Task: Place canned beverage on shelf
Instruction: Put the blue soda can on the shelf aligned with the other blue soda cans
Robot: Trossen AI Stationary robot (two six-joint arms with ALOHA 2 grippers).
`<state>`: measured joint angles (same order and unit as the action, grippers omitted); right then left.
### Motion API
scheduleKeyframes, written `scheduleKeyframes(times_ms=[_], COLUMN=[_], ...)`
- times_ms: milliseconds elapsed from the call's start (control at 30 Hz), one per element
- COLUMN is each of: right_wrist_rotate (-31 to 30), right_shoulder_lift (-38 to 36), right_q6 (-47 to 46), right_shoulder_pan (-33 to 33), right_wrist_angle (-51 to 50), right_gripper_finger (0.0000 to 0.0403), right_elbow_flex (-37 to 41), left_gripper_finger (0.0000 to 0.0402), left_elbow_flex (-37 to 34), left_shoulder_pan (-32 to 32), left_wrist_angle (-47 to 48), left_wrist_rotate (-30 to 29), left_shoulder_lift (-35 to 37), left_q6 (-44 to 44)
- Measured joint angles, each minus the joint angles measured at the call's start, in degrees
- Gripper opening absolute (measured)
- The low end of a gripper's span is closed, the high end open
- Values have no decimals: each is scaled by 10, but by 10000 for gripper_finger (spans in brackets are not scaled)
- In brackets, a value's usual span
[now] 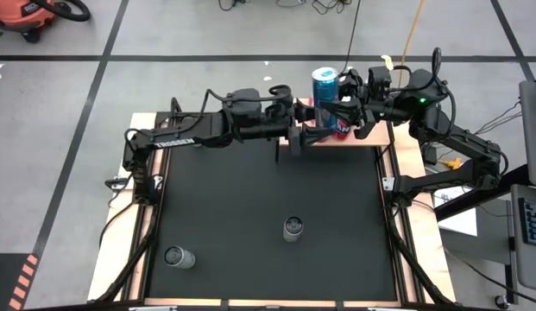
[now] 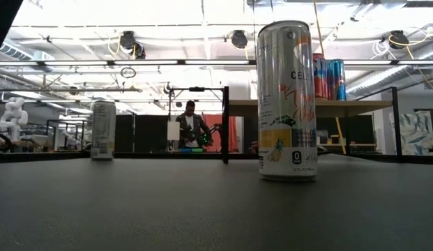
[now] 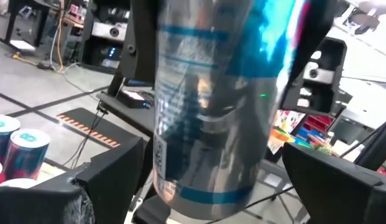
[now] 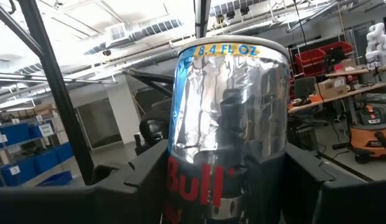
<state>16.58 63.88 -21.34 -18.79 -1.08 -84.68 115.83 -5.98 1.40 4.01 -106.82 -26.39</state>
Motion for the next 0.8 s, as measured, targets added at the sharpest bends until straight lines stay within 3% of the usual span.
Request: scheduleKeyframes(times_ms=[200,633,800], right_wrist_rotate=[0,-1,-4], right_shoulder_lift=[0,6,5], right_q6=[1,10,1], right_shoulder_pan=[0,0,0], right_wrist_angle=[0,-7,-17], right_gripper_finger=[208,208,208], right_elbow_flex=[0,0,0], left_gripper_finger=[366,248,225], left_elbow_flex=[0,0,0], left_shoulder_pan=[-3,-16,-16], left_wrist_angle=[-6,1,8], left_wrist_rotate=[-4,5,15], left_shoulder_lift=[-3,-2,-2], left_q6=[3,5,8])
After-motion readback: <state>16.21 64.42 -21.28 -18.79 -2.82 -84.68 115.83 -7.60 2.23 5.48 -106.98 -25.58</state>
